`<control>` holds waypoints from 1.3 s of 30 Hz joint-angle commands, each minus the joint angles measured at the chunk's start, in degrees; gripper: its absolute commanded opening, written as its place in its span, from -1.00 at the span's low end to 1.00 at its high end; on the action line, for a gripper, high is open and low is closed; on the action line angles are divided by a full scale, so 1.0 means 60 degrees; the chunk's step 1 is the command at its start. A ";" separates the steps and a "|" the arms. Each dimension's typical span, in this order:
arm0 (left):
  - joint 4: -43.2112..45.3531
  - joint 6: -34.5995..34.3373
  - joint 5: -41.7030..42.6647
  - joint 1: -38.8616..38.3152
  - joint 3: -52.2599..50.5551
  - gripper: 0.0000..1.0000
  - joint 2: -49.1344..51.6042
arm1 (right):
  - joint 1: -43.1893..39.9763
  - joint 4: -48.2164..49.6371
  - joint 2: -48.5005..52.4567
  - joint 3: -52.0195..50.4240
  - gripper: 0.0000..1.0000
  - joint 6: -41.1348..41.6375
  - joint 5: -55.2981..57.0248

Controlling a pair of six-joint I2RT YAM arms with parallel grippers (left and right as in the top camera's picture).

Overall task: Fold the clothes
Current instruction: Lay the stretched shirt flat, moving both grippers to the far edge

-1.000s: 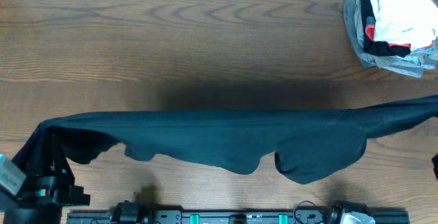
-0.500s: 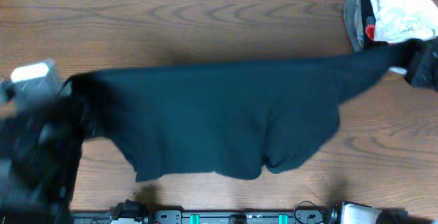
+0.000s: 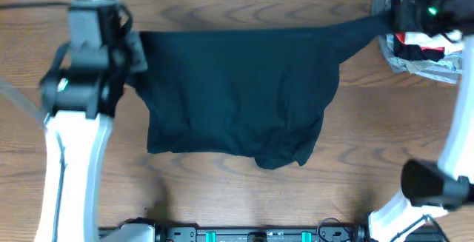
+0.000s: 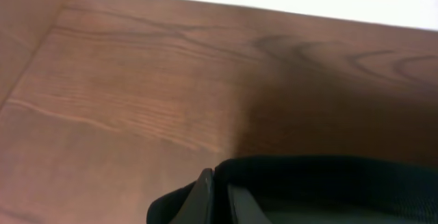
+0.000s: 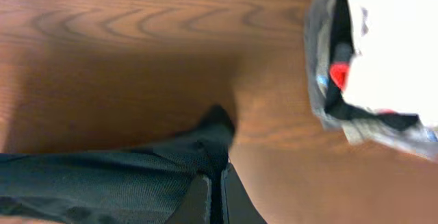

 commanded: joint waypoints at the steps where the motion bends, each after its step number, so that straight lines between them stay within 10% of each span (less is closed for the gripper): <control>1: 0.0648 0.0018 -0.0586 0.0076 -0.0018 -0.88 0.1009 | 0.0310 0.0583 0.0798 0.0040 -0.97 -0.0182 0.0375; 33: 0.9774 0.0015 -0.0583 0.0076 -0.0018 -0.84 0.8262 | 0.1475 0.7715 0.7002 0.0040 -0.97 0.0696 0.0441; 39: 1.0462 0.0018 -0.0586 0.0076 -0.0018 -0.46 0.8706 | 0.1475 0.8546 0.7493 0.0040 -0.96 0.0922 0.0448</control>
